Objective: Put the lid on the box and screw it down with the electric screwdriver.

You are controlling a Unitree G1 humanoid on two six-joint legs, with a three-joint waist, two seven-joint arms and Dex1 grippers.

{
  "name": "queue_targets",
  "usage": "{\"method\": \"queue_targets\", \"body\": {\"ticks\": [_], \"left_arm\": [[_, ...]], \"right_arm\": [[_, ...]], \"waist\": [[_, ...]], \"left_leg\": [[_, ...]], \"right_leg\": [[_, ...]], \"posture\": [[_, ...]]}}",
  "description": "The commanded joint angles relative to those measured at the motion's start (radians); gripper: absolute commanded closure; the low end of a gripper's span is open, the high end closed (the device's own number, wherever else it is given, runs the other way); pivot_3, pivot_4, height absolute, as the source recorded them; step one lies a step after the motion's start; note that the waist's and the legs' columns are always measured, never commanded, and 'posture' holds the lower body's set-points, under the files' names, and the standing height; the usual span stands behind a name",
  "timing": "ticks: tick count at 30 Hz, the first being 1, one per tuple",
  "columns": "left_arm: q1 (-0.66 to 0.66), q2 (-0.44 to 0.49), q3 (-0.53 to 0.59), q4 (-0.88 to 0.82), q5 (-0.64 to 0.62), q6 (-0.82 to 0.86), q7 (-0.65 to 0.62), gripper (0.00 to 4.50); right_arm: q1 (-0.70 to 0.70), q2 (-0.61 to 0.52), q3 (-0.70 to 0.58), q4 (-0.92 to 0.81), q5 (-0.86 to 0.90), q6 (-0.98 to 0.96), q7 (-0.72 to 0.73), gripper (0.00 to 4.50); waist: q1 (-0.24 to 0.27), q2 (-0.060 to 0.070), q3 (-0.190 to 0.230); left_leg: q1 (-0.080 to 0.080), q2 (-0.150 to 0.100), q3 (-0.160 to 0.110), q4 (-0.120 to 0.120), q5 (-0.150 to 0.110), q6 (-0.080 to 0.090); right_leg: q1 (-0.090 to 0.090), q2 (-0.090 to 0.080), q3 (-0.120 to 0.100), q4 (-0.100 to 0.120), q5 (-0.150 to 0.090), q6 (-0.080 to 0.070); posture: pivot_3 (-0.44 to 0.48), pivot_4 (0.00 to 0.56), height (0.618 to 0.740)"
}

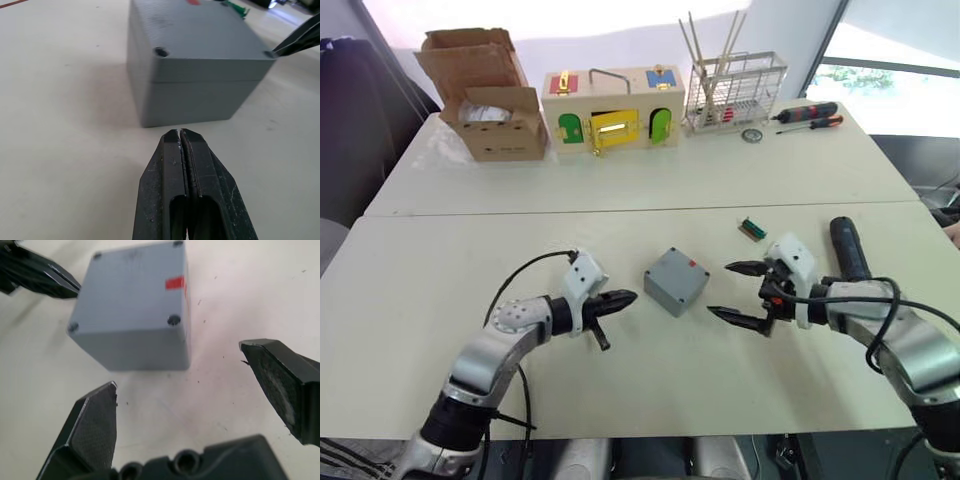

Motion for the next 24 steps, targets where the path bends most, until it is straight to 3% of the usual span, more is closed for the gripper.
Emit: {"method": "queue_targets", "body": {"ticks": [1, 9, 24], "left_arm": [[-0.013, -0.041, -0.028, -0.025, -0.001, -0.002, 0.030, 4.50], [-0.060, -0.093, -0.044, 0.061, 0.037, -0.054, 0.056, 4.50], [-0.113, -0.126, -0.031, 0.153, 0.058, -0.121, 0.056, 4.50]], "right_arm": [[-0.063, 0.018, 0.040, 0.048, -0.040, -0.087, 0.066, 0.03], [-0.081, 0.054, 0.087, 0.011, -0.025, -0.041, 0.125, 0.03], [-0.006, 0.106, 0.052, -0.109, -0.016, 0.077, 0.040, 0.03]], "waist": [[0.000, 0.000, 0.000], [0.001, 0.000, 0.000], [0.002, 0.000, 0.000]], "left_leg": [[0.000, 0.000, 0.000, 0.000, 0.000, 0.000], [0.000, 0.000, 0.000, 0.000, 0.002, -0.003], [0.000, 0.000, 0.000, 0.000, 0.001, -0.002]], "right_leg": [[0.000, 0.000, 0.000, 0.000, 0.000, 0.000], [0.000, 0.000, 0.000, 0.000, 0.000, 0.000], [0.000, 0.000, 0.000, 0.000, 0.000, 0.000]], "posture": [[0.000, 0.150, 0.734], [0.000, 0.150, 0.734], [0.000, 0.150, 0.734]]}}
